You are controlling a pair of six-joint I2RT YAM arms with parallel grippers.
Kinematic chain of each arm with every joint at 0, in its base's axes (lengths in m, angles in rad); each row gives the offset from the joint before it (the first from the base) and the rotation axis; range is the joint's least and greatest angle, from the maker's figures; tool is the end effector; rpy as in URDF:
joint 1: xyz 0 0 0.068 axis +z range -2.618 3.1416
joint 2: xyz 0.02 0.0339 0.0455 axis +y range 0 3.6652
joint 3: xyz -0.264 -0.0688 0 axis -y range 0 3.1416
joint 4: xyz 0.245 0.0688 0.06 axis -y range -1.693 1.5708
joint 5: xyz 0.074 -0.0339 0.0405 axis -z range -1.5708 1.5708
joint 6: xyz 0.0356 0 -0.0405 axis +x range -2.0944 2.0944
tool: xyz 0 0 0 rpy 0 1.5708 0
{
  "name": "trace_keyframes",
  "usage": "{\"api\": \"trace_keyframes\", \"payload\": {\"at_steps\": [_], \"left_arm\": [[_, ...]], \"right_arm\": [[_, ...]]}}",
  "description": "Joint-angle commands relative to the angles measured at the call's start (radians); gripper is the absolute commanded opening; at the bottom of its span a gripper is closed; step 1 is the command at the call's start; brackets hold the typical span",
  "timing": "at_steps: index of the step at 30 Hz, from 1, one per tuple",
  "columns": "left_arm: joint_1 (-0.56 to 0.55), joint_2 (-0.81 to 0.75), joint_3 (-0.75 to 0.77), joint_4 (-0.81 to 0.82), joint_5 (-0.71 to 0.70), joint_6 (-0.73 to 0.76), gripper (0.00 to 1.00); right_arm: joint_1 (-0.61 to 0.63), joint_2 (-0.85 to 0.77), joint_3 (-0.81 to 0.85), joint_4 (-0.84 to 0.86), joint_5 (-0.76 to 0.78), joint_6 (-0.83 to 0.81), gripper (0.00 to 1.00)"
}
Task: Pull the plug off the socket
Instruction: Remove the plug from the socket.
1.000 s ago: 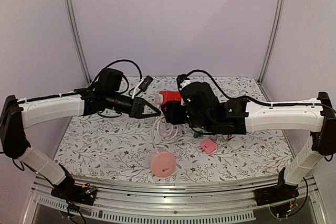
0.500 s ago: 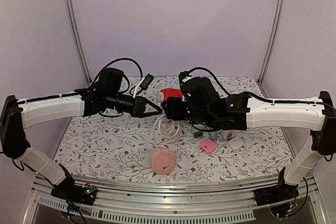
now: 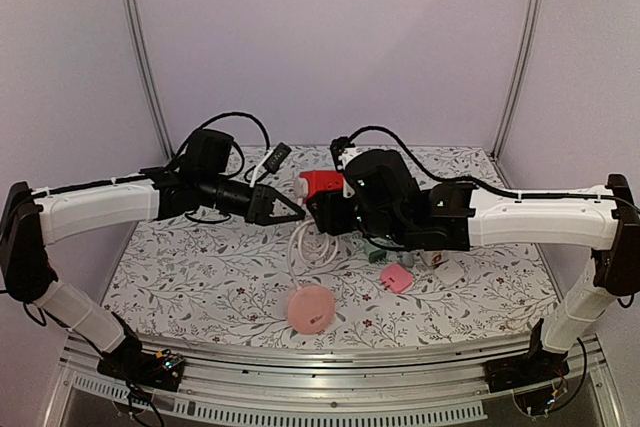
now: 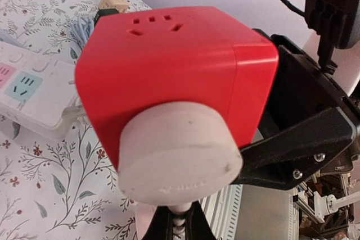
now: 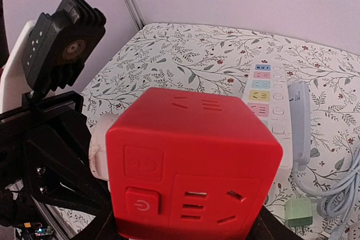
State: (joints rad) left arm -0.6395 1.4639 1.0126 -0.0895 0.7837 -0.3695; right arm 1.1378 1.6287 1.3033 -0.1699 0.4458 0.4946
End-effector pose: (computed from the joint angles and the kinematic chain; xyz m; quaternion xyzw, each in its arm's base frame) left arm 0.2446 -0.2132 0.2721 0.2946 0.7717 -0.5110 0.2378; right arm 0.1734 0.3385 0.3051 -0.1573 0.8305 0.2339 0.4805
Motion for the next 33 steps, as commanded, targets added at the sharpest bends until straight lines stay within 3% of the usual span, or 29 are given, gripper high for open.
{"api": "trace_keyframes", "payload": {"at_steps": [1, 6, 12, 24, 33], "left_arm": [[0.061, -0.03, 0.014, -0.054, 0.021, 0.002, 0.0], [0.089, -0.043, 0.012, -0.052, 0.028, 0.001, 0.0], [0.092, -0.037, 0.008, -0.042, 0.035, -0.007, 0.0], [0.058, -0.035, -0.006, -0.041, -0.012, 0.002, 0.0], [-0.006, -0.001, -0.003, -0.037, -0.011, -0.002, 0.0]], "right_arm": [[-0.021, -0.023, -0.047, 0.011, 0.026, -0.169, 0.18], [-0.022, -0.001, -0.057, -0.017, 0.033, -0.243, 0.17], [-0.022, 0.012, -0.035, -0.012, 0.029, -0.209, 0.16], [-0.028, 0.007, 0.04, 0.036, 0.116, 0.066, 0.14], [-0.062, -0.015, 0.09, 0.099, 0.081, 0.135, 0.14]]}}
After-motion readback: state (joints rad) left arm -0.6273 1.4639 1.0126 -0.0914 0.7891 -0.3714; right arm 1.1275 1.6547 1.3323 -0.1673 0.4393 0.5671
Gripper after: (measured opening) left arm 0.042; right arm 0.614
